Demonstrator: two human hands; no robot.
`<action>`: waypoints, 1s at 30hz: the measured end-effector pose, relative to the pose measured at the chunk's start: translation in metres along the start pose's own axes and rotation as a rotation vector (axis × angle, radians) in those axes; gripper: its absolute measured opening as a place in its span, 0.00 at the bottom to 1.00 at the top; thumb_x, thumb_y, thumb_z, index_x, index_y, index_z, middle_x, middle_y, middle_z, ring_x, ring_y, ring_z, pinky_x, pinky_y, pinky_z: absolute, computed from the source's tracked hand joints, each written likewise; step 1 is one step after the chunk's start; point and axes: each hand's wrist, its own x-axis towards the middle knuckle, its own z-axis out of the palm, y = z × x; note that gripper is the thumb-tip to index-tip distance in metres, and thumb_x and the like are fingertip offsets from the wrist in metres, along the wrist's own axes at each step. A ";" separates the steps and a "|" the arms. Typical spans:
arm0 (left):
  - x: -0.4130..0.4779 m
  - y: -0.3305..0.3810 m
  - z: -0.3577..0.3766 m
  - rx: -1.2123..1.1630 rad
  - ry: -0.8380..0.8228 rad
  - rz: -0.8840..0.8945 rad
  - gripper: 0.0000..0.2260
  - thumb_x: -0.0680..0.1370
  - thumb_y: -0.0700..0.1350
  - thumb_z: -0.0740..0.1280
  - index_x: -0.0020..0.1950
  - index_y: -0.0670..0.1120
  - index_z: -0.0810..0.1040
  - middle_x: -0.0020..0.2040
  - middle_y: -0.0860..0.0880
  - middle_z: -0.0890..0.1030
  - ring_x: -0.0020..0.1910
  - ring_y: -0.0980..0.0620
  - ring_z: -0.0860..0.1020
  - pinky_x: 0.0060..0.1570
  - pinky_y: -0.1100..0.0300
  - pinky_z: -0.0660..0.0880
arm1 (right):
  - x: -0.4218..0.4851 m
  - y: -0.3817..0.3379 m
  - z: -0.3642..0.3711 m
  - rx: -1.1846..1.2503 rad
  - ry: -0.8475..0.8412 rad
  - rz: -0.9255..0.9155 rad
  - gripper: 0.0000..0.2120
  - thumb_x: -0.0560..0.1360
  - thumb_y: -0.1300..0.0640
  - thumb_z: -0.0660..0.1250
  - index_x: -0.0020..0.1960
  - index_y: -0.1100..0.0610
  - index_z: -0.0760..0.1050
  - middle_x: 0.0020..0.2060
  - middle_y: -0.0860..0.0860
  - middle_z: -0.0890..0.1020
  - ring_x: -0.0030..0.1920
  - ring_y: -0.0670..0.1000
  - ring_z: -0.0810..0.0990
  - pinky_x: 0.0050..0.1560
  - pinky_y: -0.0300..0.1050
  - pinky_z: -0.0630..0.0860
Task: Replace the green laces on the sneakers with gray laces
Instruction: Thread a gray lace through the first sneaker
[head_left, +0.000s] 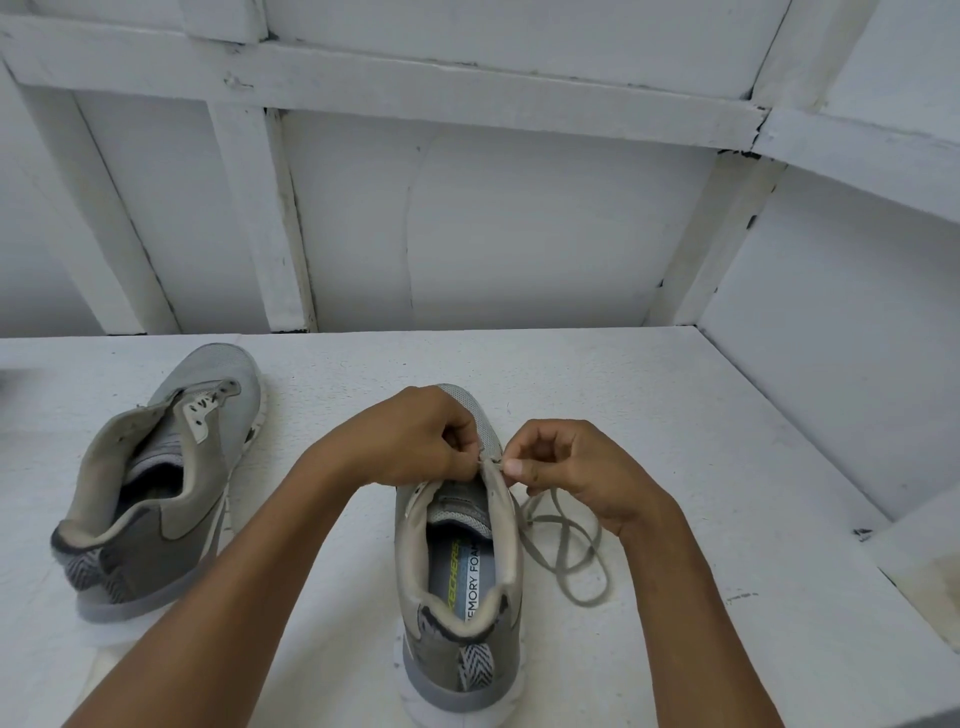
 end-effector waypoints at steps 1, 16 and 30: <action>0.000 0.000 0.000 -0.002 0.009 0.002 0.03 0.72 0.45 0.73 0.39 0.52 0.82 0.33 0.59 0.81 0.32 0.63 0.75 0.34 0.68 0.71 | 0.000 0.000 -0.001 -0.011 -0.006 0.006 0.04 0.75 0.66 0.71 0.43 0.59 0.79 0.39 0.51 0.85 0.42 0.45 0.82 0.42 0.37 0.76; 0.002 -0.008 -0.013 -0.225 0.306 -0.098 0.07 0.78 0.41 0.65 0.46 0.48 0.82 0.38 0.54 0.81 0.28 0.67 0.73 0.26 0.74 0.65 | 0.015 -0.012 0.001 -0.109 0.029 0.173 0.04 0.78 0.57 0.67 0.46 0.56 0.80 0.40 0.47 0.83 0.43 0.47 0.79 0.44 0.44 0.71; 0.005 -0.008 -0.016 -0.224 0.242 -0.083 0.06 0.77 0.42 0.66 0.44 0.50 0.82 0.35 0.54 0.82 0.33 0.58 0.74 0.37 0.61 0.71 | 0.022 -0.016 0.002 -0.155 -0.060 0.278 0.13 0.78 0.56 0.68 0.35 0.54 0.78 0.30 0.47 0.77 0.33 0.45 0.73 0.37 0.41 0.67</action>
